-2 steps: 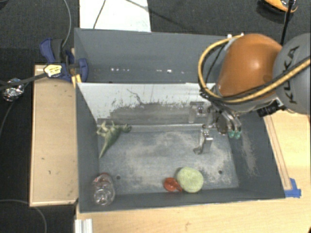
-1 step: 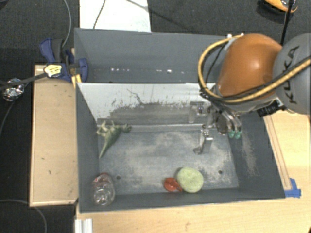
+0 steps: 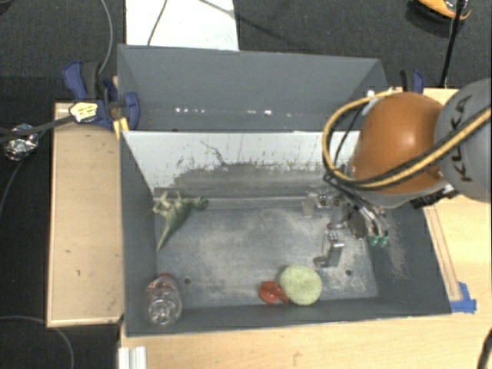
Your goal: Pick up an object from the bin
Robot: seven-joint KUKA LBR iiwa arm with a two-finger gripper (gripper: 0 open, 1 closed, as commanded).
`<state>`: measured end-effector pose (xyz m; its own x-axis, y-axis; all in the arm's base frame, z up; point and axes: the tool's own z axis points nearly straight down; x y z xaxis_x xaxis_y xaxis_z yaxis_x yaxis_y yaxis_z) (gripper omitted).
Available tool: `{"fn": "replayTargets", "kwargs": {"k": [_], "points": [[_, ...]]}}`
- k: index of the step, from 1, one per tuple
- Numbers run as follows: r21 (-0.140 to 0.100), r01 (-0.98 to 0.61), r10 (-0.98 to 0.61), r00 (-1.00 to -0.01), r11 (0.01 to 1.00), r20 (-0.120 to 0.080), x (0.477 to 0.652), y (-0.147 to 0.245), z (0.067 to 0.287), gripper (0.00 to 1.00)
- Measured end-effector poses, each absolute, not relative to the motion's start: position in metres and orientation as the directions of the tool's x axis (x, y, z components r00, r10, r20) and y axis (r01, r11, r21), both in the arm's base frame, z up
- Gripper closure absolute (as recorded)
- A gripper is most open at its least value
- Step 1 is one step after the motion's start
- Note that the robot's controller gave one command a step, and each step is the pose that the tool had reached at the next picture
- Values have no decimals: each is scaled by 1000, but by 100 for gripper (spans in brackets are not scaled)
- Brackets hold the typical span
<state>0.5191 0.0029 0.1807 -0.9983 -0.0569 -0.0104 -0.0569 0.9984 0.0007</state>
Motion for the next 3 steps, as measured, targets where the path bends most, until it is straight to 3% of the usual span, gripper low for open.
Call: {"fn": "replayTargets", "kwargs": {"k": [1, 2, 3], "points": [[-1, -103, -103, -995, 995, -8, 507, 19, 126, 0], [3, -94, -94, -996, 996, -13, 489, 16, 84, 0], [-6, -517, -517, -856, 856, -12, 478, 20, 71, 100]]}}
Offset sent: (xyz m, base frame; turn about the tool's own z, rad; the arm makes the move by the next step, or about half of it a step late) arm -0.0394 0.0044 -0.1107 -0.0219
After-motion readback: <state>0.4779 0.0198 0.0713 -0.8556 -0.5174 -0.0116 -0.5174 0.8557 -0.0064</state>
